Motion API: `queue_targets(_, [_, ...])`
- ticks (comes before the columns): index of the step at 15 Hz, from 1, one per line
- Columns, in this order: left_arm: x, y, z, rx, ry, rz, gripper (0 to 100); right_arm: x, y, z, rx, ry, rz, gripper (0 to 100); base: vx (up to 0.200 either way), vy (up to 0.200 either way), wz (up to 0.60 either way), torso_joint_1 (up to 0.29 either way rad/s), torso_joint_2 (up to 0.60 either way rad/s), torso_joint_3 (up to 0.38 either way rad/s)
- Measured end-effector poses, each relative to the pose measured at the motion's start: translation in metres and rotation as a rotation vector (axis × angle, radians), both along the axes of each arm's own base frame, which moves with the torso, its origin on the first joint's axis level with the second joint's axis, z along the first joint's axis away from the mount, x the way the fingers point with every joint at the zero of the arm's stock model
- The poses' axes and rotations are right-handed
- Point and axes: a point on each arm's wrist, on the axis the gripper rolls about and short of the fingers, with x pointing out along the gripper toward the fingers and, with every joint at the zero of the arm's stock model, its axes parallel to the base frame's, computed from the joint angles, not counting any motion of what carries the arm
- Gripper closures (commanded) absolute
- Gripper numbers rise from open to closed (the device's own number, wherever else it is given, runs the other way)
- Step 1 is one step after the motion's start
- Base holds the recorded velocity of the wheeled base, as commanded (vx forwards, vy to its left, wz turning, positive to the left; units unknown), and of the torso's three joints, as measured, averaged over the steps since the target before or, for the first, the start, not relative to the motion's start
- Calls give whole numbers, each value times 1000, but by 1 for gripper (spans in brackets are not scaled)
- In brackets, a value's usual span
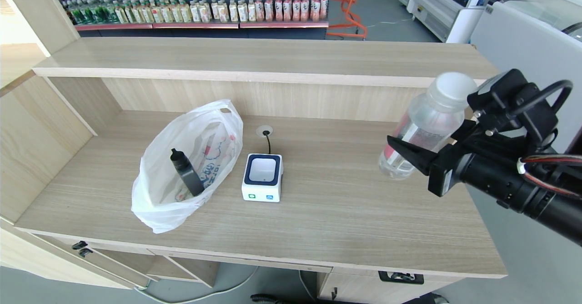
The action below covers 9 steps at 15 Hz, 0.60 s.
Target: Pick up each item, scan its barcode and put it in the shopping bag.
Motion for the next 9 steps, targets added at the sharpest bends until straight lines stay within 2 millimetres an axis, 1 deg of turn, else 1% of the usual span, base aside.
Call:
queue_targets(2, [0,0,0,1,0,0,0,9,0,0,-9,-66,9,100,0,0,0,0,0,0])
queue_targets(6, [0,0,0,2,0,-1,0,17,4,-6,-13,-76,53,100,0,0,0,0,0,0])
queue_targets(9, [0,0,0,2,0,-1,0,18,6,-8,-18,-74,94,100,0,200,0,4,2,2])
